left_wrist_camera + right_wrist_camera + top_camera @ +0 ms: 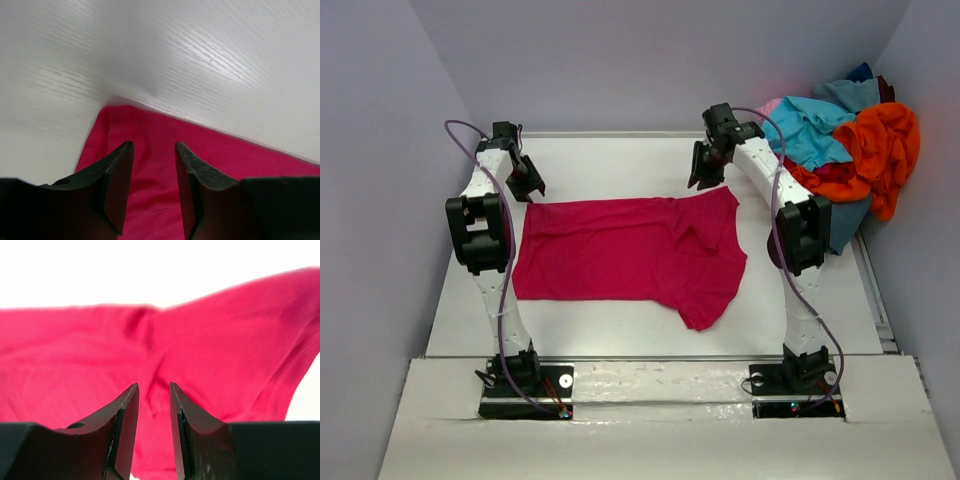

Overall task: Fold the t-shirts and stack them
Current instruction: Fold the tshirt

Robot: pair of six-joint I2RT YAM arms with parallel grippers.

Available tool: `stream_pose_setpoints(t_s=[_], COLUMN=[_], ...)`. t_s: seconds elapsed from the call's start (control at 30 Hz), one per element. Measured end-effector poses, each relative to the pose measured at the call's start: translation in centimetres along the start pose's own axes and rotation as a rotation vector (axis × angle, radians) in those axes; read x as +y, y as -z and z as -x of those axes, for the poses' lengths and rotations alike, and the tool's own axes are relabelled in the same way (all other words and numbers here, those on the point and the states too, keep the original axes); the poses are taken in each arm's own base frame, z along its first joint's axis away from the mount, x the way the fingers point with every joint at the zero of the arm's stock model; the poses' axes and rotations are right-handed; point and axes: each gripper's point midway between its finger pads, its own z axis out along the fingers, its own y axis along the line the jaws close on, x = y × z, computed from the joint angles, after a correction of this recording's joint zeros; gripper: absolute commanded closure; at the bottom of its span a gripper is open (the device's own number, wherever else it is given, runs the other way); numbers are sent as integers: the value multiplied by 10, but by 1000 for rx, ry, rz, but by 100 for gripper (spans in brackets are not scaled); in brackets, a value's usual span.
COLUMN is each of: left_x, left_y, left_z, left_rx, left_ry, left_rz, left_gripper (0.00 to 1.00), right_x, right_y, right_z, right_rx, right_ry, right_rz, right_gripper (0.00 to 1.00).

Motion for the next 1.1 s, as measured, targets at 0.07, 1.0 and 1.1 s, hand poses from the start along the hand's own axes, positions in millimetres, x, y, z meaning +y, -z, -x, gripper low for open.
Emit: stream_pose_setpoints(t_s=[0.07, 1.0, 1.1], left_x=[0, -23, -22], left_y=[0, 4, 4], left_z=[0, -52, -51], left_rx=[1, 76, 74], left_ry=[0, -69, -66], left_rz=[-1, -31, -31], left_gripper=[50, 50, 50], right_x=[-10, -91, -99], right_y=[-6, -81, -76], right_z=[18, -5, -7], right_rx=[-28, 96, 90], right_ry=[-38, -222, -243], right_rz=[-9, -149, -153], right_gripper=[63, 64, 65])
